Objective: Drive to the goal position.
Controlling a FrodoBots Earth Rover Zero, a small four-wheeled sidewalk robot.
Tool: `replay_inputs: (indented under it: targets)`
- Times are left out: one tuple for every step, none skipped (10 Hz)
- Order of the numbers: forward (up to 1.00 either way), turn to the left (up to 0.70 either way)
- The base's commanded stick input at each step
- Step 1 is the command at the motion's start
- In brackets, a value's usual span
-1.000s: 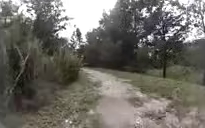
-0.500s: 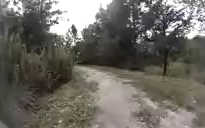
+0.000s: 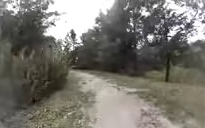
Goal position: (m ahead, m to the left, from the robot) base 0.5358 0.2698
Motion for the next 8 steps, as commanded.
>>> replay_inputs:
  targets:
    - [0.85, 0.00]
    - [0.85, 0.00]
    - [0.85, 0.00]
    - [0.85, 0.00]
    - [0.85, 0.09]
    - [0.85, 0.25]
    - [0.85, 0.34]
    - [0.85, 0.34]
